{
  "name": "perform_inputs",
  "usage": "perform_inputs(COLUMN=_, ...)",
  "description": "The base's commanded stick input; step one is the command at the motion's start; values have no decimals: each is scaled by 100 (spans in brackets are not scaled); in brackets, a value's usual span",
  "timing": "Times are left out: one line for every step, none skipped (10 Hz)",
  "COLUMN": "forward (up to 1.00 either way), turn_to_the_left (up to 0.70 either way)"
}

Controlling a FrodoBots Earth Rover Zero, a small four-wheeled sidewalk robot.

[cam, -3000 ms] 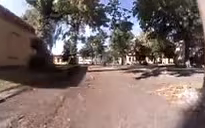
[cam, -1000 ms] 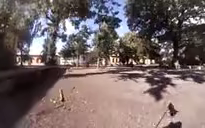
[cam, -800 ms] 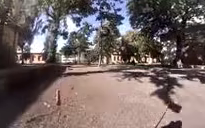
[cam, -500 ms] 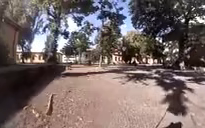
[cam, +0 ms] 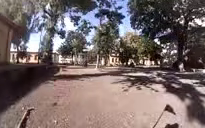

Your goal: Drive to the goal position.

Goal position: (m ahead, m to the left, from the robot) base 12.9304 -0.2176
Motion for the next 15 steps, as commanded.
perform_inputs(forward=100, turn_to_the_left=0)
perform_inputs(forward=100, turn_to_the_left=0)
perform_inputs(forward=100, turn_to_the_left=0)
perform_inputs(forward=100, turn_to_the_left=0)
perform_inputs(forward=100, turn_to_the_left=0)
perform_inputs(forward=100, turn_to_the_left=0)
perform_inputs(forward=100, turn_to_the_left=0)
perform_inputs(forward=100, turn_to_the_left=0)
perform_inputs(forward=100, turn_to_the_left=0)
perform_inputs(forward=100, turn_to_the_left=40)
perform_inputs(forward=100, turn_to_the_left=31)
perform_inputs(forward=100, turn_to_the_left=8)
perform_inputs(forward=100, turn_to_the_left=0)
perform_inputs(forward=100, turn_to_the_left=0)
perform_inputs(forward=100, turn_to_the_left=0)
